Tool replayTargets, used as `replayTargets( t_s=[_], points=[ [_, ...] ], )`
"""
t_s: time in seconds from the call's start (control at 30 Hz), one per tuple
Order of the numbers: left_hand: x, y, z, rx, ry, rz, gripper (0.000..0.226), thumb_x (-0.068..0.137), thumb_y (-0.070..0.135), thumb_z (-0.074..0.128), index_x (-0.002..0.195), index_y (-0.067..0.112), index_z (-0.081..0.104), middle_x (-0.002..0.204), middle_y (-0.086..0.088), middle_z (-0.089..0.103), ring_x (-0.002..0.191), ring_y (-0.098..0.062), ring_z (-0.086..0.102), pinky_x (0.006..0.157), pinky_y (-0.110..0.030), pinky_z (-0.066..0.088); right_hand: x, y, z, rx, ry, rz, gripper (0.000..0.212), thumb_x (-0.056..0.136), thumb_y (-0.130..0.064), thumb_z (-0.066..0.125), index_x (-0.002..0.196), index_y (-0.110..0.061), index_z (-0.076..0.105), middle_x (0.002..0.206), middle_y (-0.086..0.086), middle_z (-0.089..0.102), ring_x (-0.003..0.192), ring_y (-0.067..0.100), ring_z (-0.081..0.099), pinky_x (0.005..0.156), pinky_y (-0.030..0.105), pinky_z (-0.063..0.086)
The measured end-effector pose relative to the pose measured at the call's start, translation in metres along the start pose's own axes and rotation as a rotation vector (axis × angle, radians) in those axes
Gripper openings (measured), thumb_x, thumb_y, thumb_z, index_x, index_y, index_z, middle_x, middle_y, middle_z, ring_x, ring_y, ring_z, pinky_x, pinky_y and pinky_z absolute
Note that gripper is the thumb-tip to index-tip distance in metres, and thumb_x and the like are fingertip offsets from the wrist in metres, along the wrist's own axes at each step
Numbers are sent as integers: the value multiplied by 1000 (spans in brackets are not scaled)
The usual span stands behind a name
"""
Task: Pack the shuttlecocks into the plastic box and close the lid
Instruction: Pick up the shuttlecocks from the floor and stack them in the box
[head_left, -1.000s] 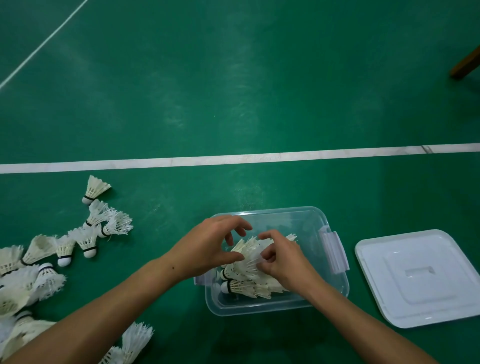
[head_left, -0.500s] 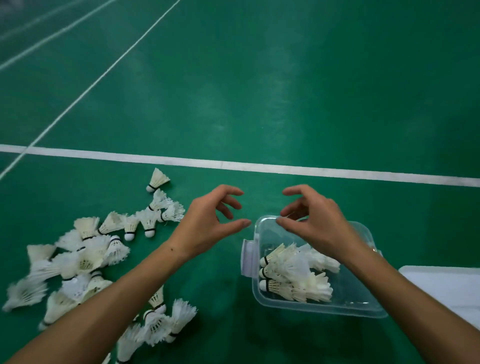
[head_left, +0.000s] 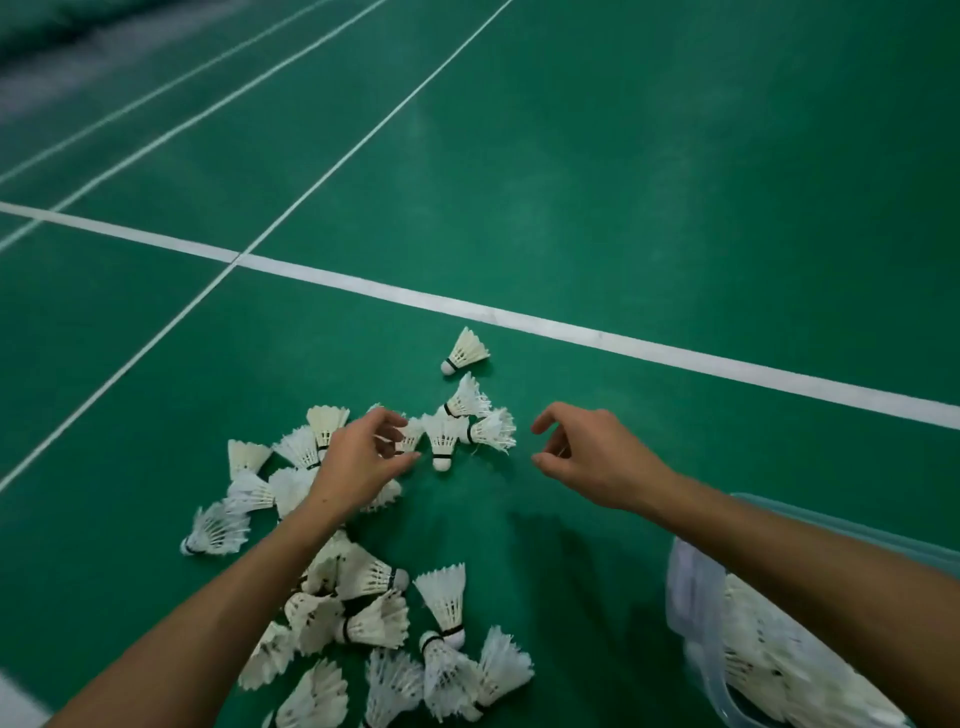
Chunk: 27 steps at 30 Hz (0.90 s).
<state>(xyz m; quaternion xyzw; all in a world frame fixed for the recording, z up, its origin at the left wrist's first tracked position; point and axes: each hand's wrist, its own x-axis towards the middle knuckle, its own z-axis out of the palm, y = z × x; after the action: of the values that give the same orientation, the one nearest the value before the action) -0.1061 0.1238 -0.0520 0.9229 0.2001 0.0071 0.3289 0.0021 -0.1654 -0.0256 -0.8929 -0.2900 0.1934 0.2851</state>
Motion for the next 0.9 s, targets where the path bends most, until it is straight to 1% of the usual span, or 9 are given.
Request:
replayTargets(
  t_s=[0.1,0.2,0.3,0.43,0.53,0.6,0.7,0.8,0.9],
  points=[
    [29,4,1,137,-16,74,54,81,33,88,129,24,64,127,5,68,110,-15,65,95,-38,55,36,-6,18,-9,-24,14,33,94,-29,71,124,-19,60,101,-2,77,98,21,70,89,43,57],
    [58,10,4,276,-153,127,65,81,37,88,139,32,59,141,11,62,125,-15,60,103,-40,51,62,-10,41,-28,-20,44,46,95,-30,73,134,-20,53,121,6,71,113,27,66,97,46,55],
    [83,5,8,391,-349,96,59,81,35,88,133,37,61,134,15,64,114,-13,63,97,-42,55,77,-11,62,-54,13,71,54,93,-26,73,141,-22,46,124,11,67,117,33,62,96,50,54],
    [93,-13,15,319,-476,52,46,84,29,85,124,17,69,123,2,69,90,-4,64,90,-31,57,83,-19,82,-33,56,110,55,95,-11,67,142,-24,42,100,10,70,93,32,66,78,47,58],
    [87,-26,20,292,-466,47,44,81,32,85,119,15,71,129,1,66,91,-2,64,77,-16,52,78,-18,88,8,78,123,56,96,-6,65,142,-26,41,86,4,63,79,27,65,69,43,54],
    [80,-26,21,261,-444,56,43,78,36,84,115,18,72,128,2,66,94,-3,67,77,-17,55,69,-14,81,39,83,108,56,96,-10,67,143,-26,41,82,1,58,76,26,61,66,40,50],
    [62,-7,18,185,-401,91,47,70,47,82,107,20,74,121,6,67,92,-5,69,81,-24,60,51,-5,61,87,91,90,55,94,-16,68,141,-28,43,83,0,61,78,26,63,71,46,56],
    [43,26,12,117,-359,177,33,69,50,81,92,28,72,118,12,66,86,-4,69,81,-28,62,24,-1,32,147,137,72,54,90,-20,71,138,-29,47,84,-1,66,77,24,64,74,47,58],
    [25,72,5,43,-277,316,27,73,48,81,87,26,74,110,12,70,75,-1,64,71,-17,55,-14,4,-7,218,225,39,51,89,-19,75,134,-26,53,87,-4,70,76,20,66,75,47,58]
  ],
)
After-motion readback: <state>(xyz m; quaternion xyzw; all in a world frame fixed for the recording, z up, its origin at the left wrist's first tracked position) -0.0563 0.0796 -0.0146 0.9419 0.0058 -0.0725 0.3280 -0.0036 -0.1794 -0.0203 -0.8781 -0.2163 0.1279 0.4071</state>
